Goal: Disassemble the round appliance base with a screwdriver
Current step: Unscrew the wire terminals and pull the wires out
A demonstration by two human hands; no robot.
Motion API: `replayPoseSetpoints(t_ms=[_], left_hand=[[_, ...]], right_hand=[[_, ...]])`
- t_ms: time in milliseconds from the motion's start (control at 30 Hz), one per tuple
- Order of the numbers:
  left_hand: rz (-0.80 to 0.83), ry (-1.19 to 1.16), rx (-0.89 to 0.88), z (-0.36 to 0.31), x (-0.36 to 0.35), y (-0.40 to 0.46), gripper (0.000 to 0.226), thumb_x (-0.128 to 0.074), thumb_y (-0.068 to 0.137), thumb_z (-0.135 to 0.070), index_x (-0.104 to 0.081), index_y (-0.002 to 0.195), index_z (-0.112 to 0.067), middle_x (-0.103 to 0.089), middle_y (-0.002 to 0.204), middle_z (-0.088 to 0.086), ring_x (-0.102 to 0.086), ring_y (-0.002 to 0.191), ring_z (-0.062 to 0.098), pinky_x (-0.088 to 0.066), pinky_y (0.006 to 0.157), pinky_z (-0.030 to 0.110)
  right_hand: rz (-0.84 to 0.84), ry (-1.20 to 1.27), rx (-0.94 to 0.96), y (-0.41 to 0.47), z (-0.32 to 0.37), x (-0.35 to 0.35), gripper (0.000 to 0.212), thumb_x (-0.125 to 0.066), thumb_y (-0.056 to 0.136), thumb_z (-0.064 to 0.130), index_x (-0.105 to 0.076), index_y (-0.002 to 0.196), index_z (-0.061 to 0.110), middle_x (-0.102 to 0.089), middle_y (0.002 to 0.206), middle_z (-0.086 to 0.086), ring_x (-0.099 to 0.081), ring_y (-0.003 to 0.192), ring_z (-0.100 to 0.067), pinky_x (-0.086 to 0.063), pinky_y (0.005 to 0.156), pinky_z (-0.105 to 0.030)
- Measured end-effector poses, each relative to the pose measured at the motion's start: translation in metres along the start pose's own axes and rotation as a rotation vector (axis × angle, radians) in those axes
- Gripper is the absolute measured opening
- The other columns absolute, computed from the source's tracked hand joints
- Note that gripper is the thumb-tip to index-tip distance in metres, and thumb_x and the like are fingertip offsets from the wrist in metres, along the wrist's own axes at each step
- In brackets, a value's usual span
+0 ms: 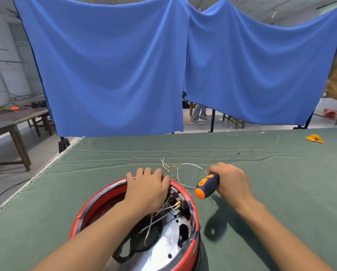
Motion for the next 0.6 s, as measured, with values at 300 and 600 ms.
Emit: replayPoseSetpoints(t_ms=[300, 600], left_hand=[[-0.033, -0.18, -0.042, 0.002, -0.004, 0.019, 0.034, -0.024, 0.096, -0.047, -0.052, 0.102, -0.029, -0.051, 0.102, -0.002, -0.041, 0.103, 0.019, -0.025, 0.091, 0.039], [0.08, -0.383, -0.217, -0.007, -0.001, 0.035, 0.029, -0.034, 0.099, -0.041, -0.058, 0.108, -0.029, -0.055, 0.108, -0.009, -0.041, 0.108, 0.012, -0.02, 0.101, 0.033]], right_hand=[[0.017, -0.023, -0.278, 0.001, -0.048, -0.022, 0.008, -0.054, 0.084, 0.016, -0.06, 0.085, 0.022, -0.066, 0.09, 0.0, -0.06, 0.091, -0.03, -0.032, 0.059, -0.03], [-0.098, 0.066, -0.365, 0.0, -0.068, -0.018, 0.005, -0.059, 0.087, 0.023, -0.055, 0.09, 0.022, -0.058, 0.1, -0.001, -0.052, 0.083, -0.027, -0.031, 0.06, -0.03]])
Point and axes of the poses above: each hand's wrist, its own y-axis towards the middle knuckle, its own x-axis out of the back of the hand, z = x × y, the point moved 9 cm from there along y, towards the middle knuckle
